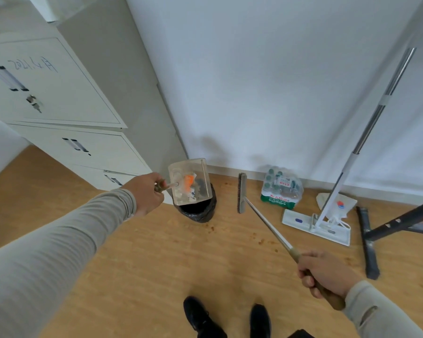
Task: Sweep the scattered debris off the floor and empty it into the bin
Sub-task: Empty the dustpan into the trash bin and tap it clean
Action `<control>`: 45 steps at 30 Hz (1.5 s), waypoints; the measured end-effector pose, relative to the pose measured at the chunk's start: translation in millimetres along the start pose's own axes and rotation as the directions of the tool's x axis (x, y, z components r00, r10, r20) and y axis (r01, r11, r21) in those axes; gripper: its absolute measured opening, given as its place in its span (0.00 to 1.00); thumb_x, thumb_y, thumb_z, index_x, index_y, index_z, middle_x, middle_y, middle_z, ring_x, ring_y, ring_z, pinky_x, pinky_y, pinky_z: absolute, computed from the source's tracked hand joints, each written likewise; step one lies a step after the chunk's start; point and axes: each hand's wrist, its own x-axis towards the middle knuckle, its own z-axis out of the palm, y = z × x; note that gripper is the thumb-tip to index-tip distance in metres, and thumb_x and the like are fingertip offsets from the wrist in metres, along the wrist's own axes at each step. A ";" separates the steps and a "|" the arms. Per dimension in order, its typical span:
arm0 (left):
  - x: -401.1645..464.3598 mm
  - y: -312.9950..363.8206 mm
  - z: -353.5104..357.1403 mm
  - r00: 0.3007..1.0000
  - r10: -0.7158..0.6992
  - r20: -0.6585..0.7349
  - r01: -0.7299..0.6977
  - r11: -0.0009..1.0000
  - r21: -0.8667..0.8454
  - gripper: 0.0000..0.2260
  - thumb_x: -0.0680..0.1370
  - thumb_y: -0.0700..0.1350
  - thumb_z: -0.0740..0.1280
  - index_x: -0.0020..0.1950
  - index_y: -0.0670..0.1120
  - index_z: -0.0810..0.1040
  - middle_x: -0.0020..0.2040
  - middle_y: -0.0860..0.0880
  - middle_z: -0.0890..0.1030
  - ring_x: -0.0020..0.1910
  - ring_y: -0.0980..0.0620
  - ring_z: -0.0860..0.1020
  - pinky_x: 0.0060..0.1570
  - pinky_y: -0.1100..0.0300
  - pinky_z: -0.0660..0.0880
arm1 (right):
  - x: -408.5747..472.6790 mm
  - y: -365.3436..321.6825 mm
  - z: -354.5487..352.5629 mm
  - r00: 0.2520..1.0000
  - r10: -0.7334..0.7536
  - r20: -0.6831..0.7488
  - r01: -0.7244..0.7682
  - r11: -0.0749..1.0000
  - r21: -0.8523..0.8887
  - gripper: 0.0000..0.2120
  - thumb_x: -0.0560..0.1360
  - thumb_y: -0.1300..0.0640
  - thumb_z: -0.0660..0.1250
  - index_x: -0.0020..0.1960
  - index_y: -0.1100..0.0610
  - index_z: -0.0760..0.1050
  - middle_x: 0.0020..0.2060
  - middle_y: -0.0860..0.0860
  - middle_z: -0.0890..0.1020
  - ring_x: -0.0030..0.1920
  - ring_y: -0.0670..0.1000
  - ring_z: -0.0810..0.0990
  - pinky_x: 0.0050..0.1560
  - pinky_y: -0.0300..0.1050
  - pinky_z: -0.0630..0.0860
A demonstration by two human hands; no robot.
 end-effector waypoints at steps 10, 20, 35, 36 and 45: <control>6.5 -9.7 6.6 0.999 -0.029 0.023 0.027 0.995 0.100 0.08 0.78 0.42 0.63 0.52 0.55 0.75 0.44 0.48 0.80 0.31 0.49 0.77 0.32 0.57 0.78 | 1.0 -15.8 18.2 1.000 -0.018 0.024 0.018 1.000 0.026 0.03 0.76 0.68 0.63 0.49 0.65 0.71 0.22 0.53 0.74 0.19 0.49 0.68 0.21 0.37 0.66; 7.2 -10.9 27.4 0.996 -0.023 0.080 0.002 0.969 0.247 0.09 0.79 0.44 0.63 0.59 0.52 0.73 0.44 0.50 0.78 0.39 0.50 0.78 0.40 0.58 0.75 | 10.1 -32.5 40.4 0.998 -0.039 0.045 0.040 0.999 -0.012 0.10 0.76 0.66 0.64 0.57 0.60 0.72 0.36 0.58 0.78 0.24 0.48 0.71 0.23 0.40 0.69; -1.8 -6.7 63.2 0.984 0.011 0.179 -0.072 0.940 0.335 0.06 0.80 0.43 0.61 0.56 0.52 0.71 0.44 0.54 0.78 0.40 0.55 0.77 0.44 0.59 0.77 | 15.6 -28.5 46.7 0.998 -0.019 0.066 0.020 1.000 -0.021 0.13 0.75 0.66 0.65 0.59 0.57 0.71 0.37 0.58 0.79 0.26 0.49 0.73 0.25 0.41 0.71; -2.9 -6.4 65.3 0.984 0.021 0.174 -0.083 0.930 0.357 0.06 0.80 0.44 0.61 0.56 0.52 0.70 0.42 0.55 0.77 0.39 0.56 0.76 0.43 0.60 0.75 | 15.3 -27.7 47.4 0.998 -0.022 0.066 0.024 0.999 -0.026 0.13 0.75 0.66 0.65 0.58 0.58 0.71 0.37 0.58 0.79 0.25 0.49 0.73 0.25 0.41 0.71; -6.2 -6.3 75.1 0.981 0.029 0.190 -0.095 0.932 0.349 0.05 0.79 0.43 0.61 0.54 0.52 0.71 0.47 0.54 0.79 0.45 0.52 0.79 0.50 0.56 0.78 | 12.1 -28.0 55.9 0.996 -0.039 0.077 0.041 0.999 -0.017 0.11 0.76 0.67 0.64 0.57 0.59 0.71 0.37 0.58 0.78 0.25 0.48 0.72 0.23 0.40 0.69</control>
